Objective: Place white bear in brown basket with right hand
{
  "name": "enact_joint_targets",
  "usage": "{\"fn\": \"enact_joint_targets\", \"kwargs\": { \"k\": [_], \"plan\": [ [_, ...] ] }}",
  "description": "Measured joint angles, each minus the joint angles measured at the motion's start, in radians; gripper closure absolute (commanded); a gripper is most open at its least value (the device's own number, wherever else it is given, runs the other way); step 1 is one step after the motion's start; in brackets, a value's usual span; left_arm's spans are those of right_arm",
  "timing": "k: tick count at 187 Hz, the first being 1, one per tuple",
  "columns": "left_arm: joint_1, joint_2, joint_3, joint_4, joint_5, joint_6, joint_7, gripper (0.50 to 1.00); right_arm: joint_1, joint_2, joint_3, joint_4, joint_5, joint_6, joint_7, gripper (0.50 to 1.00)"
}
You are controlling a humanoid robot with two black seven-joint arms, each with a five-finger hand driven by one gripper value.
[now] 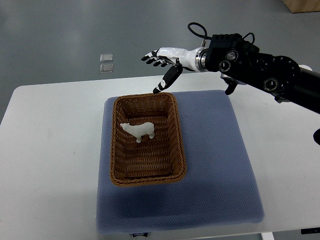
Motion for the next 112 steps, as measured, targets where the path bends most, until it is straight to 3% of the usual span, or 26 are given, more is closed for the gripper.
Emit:
{"fn": "enact_joint_targets", "kwargs": {
  "k": [30,70,93,112],
  "plan": [
    [0.000,0.000,0.000,0.000,0.000,0.000,0.000,0.500,-0.120,-0.046,0.256,0.000,0.055,-0.013,0.002,0.579],
    [0.000,0.000,0.000,-0.001,0.001,0.000,0.000,0.500,-0.327,-0.025,0.633,-0.016,0.190,-0.049,0.020,0.570],
    [0.000,0.000,0.000,-0.001,0.001,0.000,0.000,0.500,-0.426,-0.004,0.749,-0.029,0.291,-0.053,0.080,0.570],
    [0.000,0.000,0.000,-0.001,0.001,0.000,0.000,0.500,-0.499,0.019,0.811,-0.059,0.427,-0.053,0.169,0.570]
  ]
}}
